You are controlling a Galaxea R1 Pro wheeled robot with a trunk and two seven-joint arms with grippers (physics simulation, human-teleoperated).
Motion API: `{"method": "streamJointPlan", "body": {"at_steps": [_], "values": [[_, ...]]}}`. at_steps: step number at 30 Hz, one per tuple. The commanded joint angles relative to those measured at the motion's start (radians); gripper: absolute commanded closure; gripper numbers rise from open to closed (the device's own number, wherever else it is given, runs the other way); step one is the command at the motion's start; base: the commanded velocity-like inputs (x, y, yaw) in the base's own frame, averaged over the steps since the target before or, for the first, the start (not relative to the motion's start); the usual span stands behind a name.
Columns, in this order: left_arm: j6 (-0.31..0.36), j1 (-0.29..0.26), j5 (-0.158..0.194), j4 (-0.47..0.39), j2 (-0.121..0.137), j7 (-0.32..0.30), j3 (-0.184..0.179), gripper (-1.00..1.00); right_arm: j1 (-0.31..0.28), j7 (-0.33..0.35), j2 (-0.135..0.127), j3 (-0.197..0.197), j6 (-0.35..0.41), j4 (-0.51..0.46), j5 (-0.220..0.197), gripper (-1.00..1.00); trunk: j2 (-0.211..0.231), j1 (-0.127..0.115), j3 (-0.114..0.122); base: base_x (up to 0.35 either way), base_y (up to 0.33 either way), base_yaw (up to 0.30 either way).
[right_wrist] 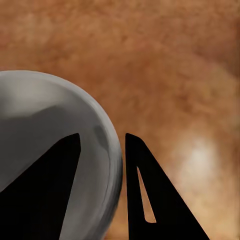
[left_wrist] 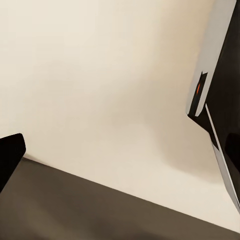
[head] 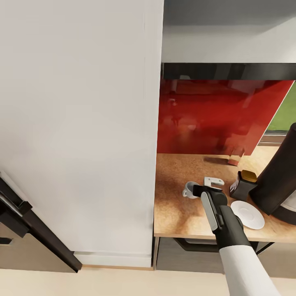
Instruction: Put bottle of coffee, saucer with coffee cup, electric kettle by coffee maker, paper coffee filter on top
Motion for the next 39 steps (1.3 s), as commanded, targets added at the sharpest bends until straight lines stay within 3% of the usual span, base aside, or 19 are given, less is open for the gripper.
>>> {"method": "streamJointPlan", "body": {"at_steps": [1,13,17,24,39], "values": [[-0.005,-0.001,0.009,0.002,0.0,0.0,-0.004,-1.0,-0.001,-0.008,0.001,0.0,0.003,-0.001,-0.01,1.0,-0.001,0.0,-0.002,0.0,0.0,0.0],[-0.005,-0.001,0.009,0.0,0.0,0.002,-0.004,-1.0,-0.001,-0.008,0.001,0.003,0.005,-0.003,-0.007,1.0,-0.001,0.0,-0.002,0.0,0.0,0.0],[-0.005,-0.001,0.009,-0.001,-0.001,0.001,-0.005,-1.0,-0.001,-0.008,0.001,0.004,0.005,-0.003,0.022,1.0,-0.001,0.0,-0.002,-0.055,0.004,-0.049],[-0.005,-0.001,0.009,-0.001,-0.002,0.002,-0.005,-1.0,-0.001,-0.008,0.001,0.003,0.004,-0.003,0.068,1.0,-0.001,0.0,-0.002,-0.195,0.077,-0.232],[-0.005,-0.001,0.009,-0.001,-0.002,0.002,-0.006,-1.0,-0.001,-0.008,0.002,0.003,0.003,-0.003,0.073,1.0,-0.001,0.0,-0.002,-0.043,0.011,-0.275]]}}
